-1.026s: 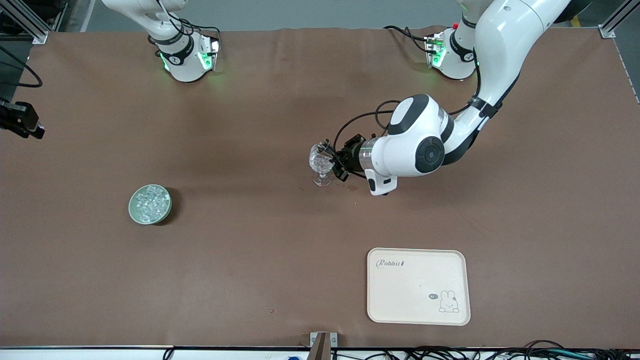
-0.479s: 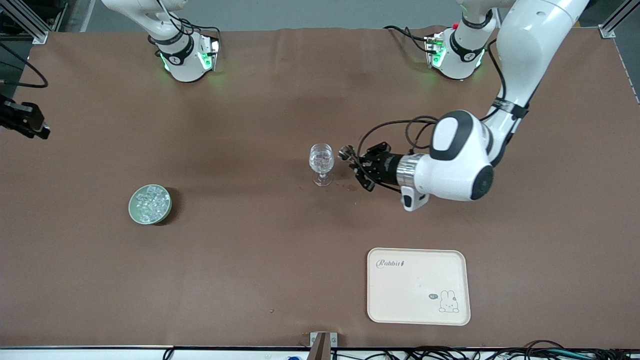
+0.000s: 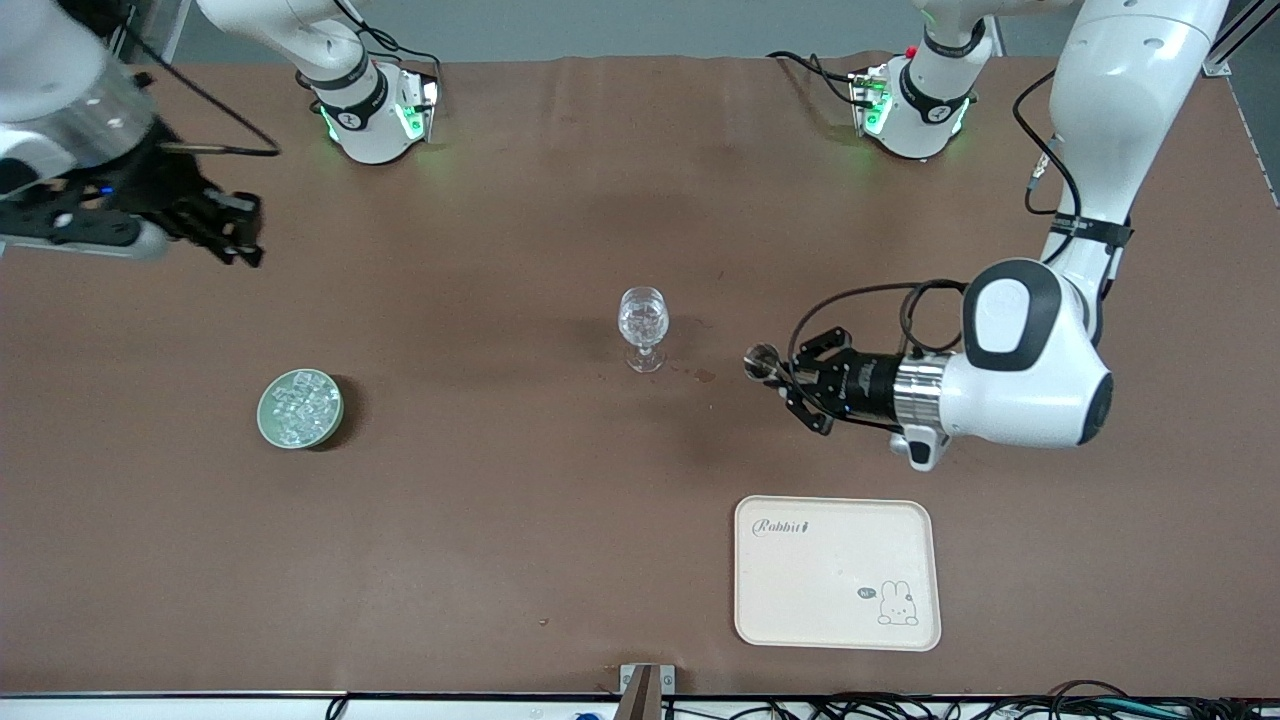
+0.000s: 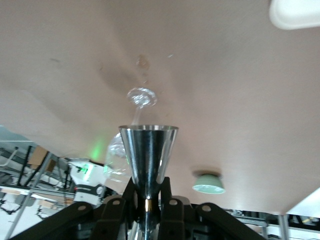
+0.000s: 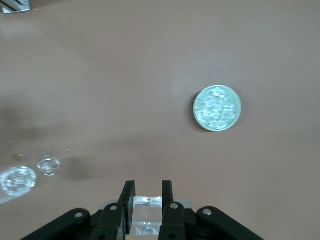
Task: Pour wine and add ice with both arms
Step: 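Move the jigger toward the tray while the right gripper brings ice over the glass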
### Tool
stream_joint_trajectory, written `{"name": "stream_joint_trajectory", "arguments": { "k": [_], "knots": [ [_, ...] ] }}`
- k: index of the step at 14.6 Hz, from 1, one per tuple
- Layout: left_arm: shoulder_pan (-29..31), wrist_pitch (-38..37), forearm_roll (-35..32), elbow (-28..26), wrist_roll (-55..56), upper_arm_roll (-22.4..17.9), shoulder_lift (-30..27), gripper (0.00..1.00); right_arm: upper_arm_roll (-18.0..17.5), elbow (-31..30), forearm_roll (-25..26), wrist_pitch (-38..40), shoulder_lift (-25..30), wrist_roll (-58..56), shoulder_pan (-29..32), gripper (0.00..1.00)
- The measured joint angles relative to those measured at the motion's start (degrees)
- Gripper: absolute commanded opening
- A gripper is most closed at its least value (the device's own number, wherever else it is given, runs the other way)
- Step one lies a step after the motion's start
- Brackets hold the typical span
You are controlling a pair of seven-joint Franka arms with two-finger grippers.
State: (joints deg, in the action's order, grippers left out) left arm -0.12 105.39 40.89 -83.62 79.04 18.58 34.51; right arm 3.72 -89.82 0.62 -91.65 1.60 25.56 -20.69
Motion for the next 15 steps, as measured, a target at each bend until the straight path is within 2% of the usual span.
{"name": "stream_joint_trajectory", "arguments": {
  "k": [3, 5, 8, 11, 15],
  "knots": [
    [-0.1, 0.1, 1.7, 6.7, 0.0, -2.5, 5.3, 0.0, -0.1, 0.0, -0.7, -4.9, -4.0, 10.5, -7.7, 0.02],
    [-0.7, 0.7, 7.8, 10.2, 0.0, -6.9, 8.1, 0.0, -0.2, 0.0, -1.8, -8.7, -7.7, 17.1, -12.1, 0.02],
    [-1.3, 3.2, 17.7, 11.8, 0.0, -13.5, 10.8, 0.0, -0.1, 1.5, -2.0, -13.3, -13.5, 25.6, -17.3, 0.02],
    [-1.3, 5.7, 20.3, 12.1, 0.0, -15.0, 12.4, 0.0, -0.1, 4.1, -2.0, -16.2, -18.8, 31.7, -21.6, 0.02],
    [-1.5, 13.8, 25.7, 12.3, -1.2, -15.3, 14.6, 0.0, -0.1, 5.0, -2.0, -19.4, -22.8, 37.6, -25.7, 0.02]
  ]
}}
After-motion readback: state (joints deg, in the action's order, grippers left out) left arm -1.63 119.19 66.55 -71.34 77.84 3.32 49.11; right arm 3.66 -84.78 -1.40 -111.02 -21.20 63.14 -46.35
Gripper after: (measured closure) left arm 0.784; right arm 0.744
